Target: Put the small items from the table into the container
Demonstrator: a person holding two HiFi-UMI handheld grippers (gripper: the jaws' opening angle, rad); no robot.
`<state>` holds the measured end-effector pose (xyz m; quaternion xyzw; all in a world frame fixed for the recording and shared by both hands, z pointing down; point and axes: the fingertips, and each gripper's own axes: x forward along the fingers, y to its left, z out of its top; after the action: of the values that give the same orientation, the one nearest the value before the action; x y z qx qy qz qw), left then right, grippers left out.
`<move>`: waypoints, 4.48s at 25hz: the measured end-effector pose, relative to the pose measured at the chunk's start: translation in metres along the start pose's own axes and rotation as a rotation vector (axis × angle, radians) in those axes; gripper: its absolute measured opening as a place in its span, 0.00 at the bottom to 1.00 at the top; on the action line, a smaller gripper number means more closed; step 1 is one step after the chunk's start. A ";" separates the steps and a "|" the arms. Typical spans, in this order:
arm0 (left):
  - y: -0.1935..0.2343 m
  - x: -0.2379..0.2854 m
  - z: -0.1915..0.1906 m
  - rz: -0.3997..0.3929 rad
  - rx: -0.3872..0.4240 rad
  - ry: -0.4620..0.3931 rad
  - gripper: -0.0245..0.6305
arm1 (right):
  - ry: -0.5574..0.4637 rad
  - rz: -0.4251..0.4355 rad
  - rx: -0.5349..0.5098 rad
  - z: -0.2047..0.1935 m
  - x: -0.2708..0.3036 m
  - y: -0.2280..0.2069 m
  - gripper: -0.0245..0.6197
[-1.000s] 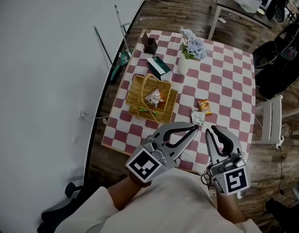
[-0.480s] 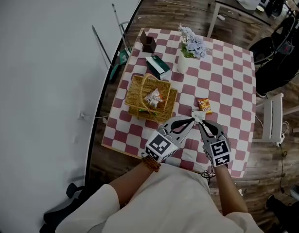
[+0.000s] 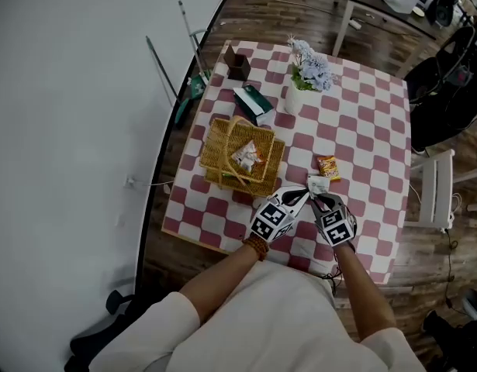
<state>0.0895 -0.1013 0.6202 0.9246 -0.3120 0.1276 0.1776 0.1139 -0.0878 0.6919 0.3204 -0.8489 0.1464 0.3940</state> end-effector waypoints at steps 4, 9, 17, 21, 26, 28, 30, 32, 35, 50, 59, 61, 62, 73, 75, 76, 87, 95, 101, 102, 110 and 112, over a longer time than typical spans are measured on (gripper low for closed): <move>0.008 0.015 -0.023 0.009 -0.037 0.044 0.08 | 0.082 0.000 -0.032 -0.019 0.027 -0.004 0.20; 0.014 0.025 -0.043 0.019 -0.063 0.095 0.08 | 0.166 0.002 -0.042 -0.040 0.055 -0.010 0.24; 0.022 0.030 -0.051 0.039 -0.079 0.117 0.08 | 0.237 -0.017 -0.134 -0.049 0.081 -0.014 0.24; 0.021 0.028 -0.050 0.033 -0.080 0.114 0.08 | 0.251 -0.033 -0.161 -0.051 0.085 -0.017 0.22; 0.018 0.026 -0.048 0.027 -0.076 0.106 0.08 | 0.260 -0.041 -0.206 -0.050 0.085 -0.020 0.12; 0.016 0.024 -0.044 0.025 -0.072 0.098 0.08 | 0.248 -0.049 -0.197 -0.047 0.081 -0.022 0.10; 0.013 0.021 -0.037 0.024 -0.066 0.086 0.08 | 0.214 -0.060 -0.176 -0.040 0.071 -0.023 0.10; 0.012 0.015 -0.027 0.024 -0.060 0.066 0.08 | 0.161 -0.073 -0.154 -0.028 0.056 -0.024 0.10; 0.009 0.004 -0.008 0.024 -0.050 0.030 0.08 | 0.059 -0.096 -0.116 0.002 0.022 -0.027 0.10; -0.064 -0.092 0.180 -0.030 0.165 -0.286 0.08 | -0.528 -0.194 0.125 0.137 -0.195 -0.020 0.10; -0.118 -0.139 0.240 -0.065 0.264 -0.408 0.08 | -0.706 -0.254 0.137 0.171 -0.284 0.006 0.10; -0.125 -0.144 0.246 -0.073 0.327 -0.421 0.08 | -0.724 -0.261 0.130 0.174 -0.294 0.011 0.10; -0.126 -0.147 0.247 -0.072 0.337 -0.423 0.08 | -0.729 -0.264 0.127 0.176 -0.297 0.013 0.10; -0.105 -0.176 0.239 0.022 0.309 -0.411 0.08 | -0.731 -0.184 0.077 0.198 -0.283 0.039 0.10; -0.099 -0.185 0.233 0.054 0.277 -0.402 0.08 | -0.725 -0.147 0.065 0.203 -0.275 0.049 0.10; -0.096 -0.190 0.230 0.072 0.258 -0.397 0.08 | -0.723 -0.126 0.057 0.206 -0.270 0.054 0.10; -0.062 -0.240 0.202 0.234 0.107 -0.361 0.08 | -0.701 0.046 -0.015 0.239 -0.230 0.107 0.10; -0.038 -0.241 0.189 0.254 0.074 -0.356 0.08 | -0.603 0.074 -0.092 0.238 -0.186 0.109 0.10; -0.001 -0.230 0.173 0.263 0.079 -0.333 0.08 | -0.517 0.120 -0.176 0.252 -0.119 0.104 0.10; 0.006 -0.228 0.169 0.264 0.092 -0.331 0.08 | -0.506 0.126 -0.195 0.256 -0.106 0.104 0.10; 0.061 -0.204 0.138 0.294 0.114 -0.293 0.08 | -0.310 0.151 -0.334 0.260 -0.007 0.100 0.10; 0.074 -0.199 0.130 0.303 0.098 -0.276 0.08 | -0.260 0.157 -0.367 0.257 0.013 0.099 0.10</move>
<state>-0.0942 -0.1033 0.4522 0.8834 -0.4622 0.0399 0.0665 -0.1056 -0.1473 0.5359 0.1926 -0.9272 -0.0224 0.3204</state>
